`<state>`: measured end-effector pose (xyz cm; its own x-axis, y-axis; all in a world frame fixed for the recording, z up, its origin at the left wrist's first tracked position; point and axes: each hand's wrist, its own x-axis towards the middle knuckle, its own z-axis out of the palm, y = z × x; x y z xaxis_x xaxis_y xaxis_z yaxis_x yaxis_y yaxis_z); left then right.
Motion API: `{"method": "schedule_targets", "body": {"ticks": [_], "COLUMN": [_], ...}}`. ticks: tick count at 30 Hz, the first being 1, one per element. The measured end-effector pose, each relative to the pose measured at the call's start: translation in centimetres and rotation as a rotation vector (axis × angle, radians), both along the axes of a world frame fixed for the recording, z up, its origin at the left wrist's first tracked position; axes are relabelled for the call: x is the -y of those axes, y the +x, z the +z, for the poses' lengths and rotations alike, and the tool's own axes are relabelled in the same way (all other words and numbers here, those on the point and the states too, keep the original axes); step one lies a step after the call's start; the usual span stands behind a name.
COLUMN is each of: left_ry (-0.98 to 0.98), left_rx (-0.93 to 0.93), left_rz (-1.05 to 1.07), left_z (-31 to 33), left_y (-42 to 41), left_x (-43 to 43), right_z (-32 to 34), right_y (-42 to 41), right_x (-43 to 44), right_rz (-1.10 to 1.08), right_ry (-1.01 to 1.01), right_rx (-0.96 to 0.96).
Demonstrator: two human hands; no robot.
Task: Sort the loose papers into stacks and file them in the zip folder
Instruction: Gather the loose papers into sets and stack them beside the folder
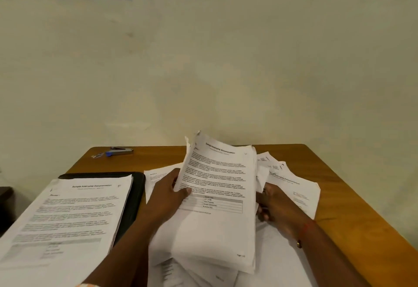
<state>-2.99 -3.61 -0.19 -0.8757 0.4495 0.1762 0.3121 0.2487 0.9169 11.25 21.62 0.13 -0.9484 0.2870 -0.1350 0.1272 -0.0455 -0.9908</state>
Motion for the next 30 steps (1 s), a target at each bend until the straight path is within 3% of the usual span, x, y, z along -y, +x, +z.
{"method": "schedule_targets", "body": {"ticks": [2, 7, 11, 19, 21, 23, 27, 30], "left_ry": [-0.008, 0.152, 0.21, 0.149, 0.223, 0.35, 0.535, 0.596], "left_rx": [0.012, 0.33, 0.452, 0.497, 0.447, 0.343, -0.079, -0.379], "left_rz": [0.047, -0.044, -0.076, -0.08, -0.052, 0.022, 0.228, 0.372], "left_z": [-0.2, 0.5, 1.1, 1.2, 1.3, 1.8, 3.3, 4.5], "left_y": [-0.1, -0.2, -0.3, -0.1, 0.1, 0.8, 2.9, 4.4], "left_x": [-0.2, 0.3, 0.4, 0.6, 0.4, 0.2, -0.1, -0.3], "right_z": [0.0, 0.3, 0.8, 0.6, 0.6, 1.0, 1.0, 1.9], "right_y": [0.0, -0.1, -0.2, -0.6, -0.7, -0.4, -0.3, 0.0], "right_x": [0.0, 0.6, 0.9, 1.6, 1.8, 2.5, 4.1, 5.4], "right_rz": [0.003, -0.05, -0.141, -0.205, -0.191, -0.11, -0.111, -0.256], "right_ry": [-0.004, -0.047, -0.13, -0.242, -0.36, -0.326, 0.223, 0.379], "right_rx": [0.001, -0.055, -0.111, -0.141, -0.159, -0.188, -0.257, -0.385]}}
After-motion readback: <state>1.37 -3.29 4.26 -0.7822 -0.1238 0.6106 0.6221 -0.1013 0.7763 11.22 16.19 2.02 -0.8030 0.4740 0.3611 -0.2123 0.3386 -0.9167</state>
